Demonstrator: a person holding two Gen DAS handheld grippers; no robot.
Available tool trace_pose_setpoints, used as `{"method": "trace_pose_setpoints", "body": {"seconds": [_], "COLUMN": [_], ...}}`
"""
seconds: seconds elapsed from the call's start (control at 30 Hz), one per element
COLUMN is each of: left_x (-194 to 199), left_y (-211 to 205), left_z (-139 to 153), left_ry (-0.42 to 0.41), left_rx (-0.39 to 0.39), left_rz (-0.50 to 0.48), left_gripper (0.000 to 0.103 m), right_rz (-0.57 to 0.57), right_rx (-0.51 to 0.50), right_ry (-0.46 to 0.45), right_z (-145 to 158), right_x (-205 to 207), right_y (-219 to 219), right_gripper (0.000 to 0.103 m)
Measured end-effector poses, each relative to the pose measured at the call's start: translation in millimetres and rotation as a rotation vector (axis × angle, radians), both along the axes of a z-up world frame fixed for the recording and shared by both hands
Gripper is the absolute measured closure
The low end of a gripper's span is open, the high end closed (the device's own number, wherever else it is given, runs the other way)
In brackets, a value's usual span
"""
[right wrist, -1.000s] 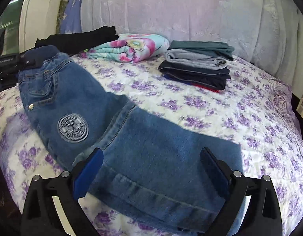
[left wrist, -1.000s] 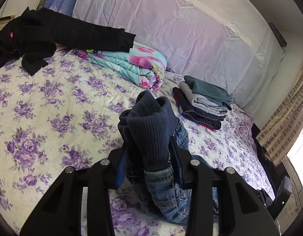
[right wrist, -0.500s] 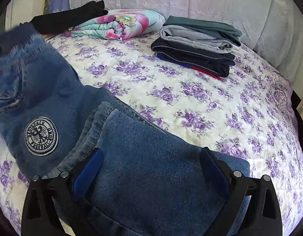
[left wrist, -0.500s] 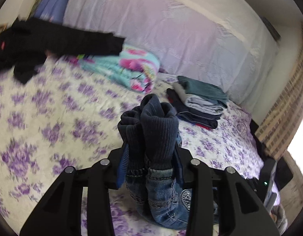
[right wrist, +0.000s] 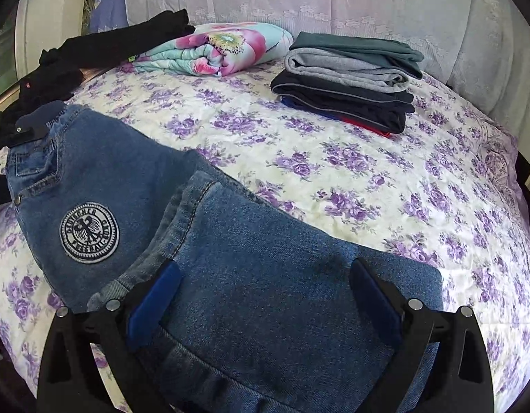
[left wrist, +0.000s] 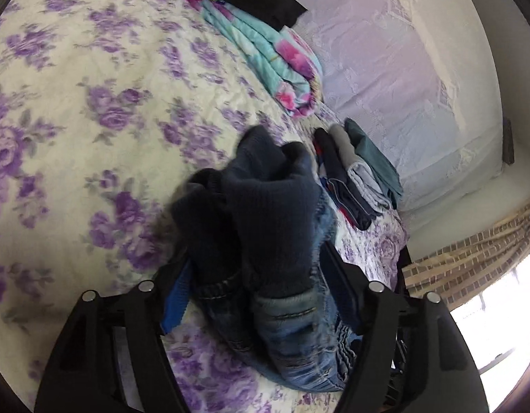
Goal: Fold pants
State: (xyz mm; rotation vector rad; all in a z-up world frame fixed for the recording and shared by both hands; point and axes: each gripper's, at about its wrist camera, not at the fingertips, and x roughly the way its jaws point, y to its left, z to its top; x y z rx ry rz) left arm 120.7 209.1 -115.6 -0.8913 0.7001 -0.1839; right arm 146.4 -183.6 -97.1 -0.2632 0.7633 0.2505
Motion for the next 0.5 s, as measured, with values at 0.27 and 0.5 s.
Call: {"method": "trace_pose_setpoints", "body": {"seconds": [0.27,0.5], "left_x": [-24.5,-38.7], "left_y": [-23.4,-66.7], "left_z": [41.4,97.7], "left_ry": [-0.098,-0.218], "left_rx": [0.174,0.342], "left_rz": [0.014,-0.041], "left_gripper": [0.071,0.071], "right_rz": [-0.056,-0.028], "right_rx": [-0.043,-0.056], "right_ry": [-0.011,0.048], "right_z": [9.6,-1.6], "right_x": [16.0,24.3], "right_y": [3.2,0.6], "right_gripper": [0.004,0.004]}}
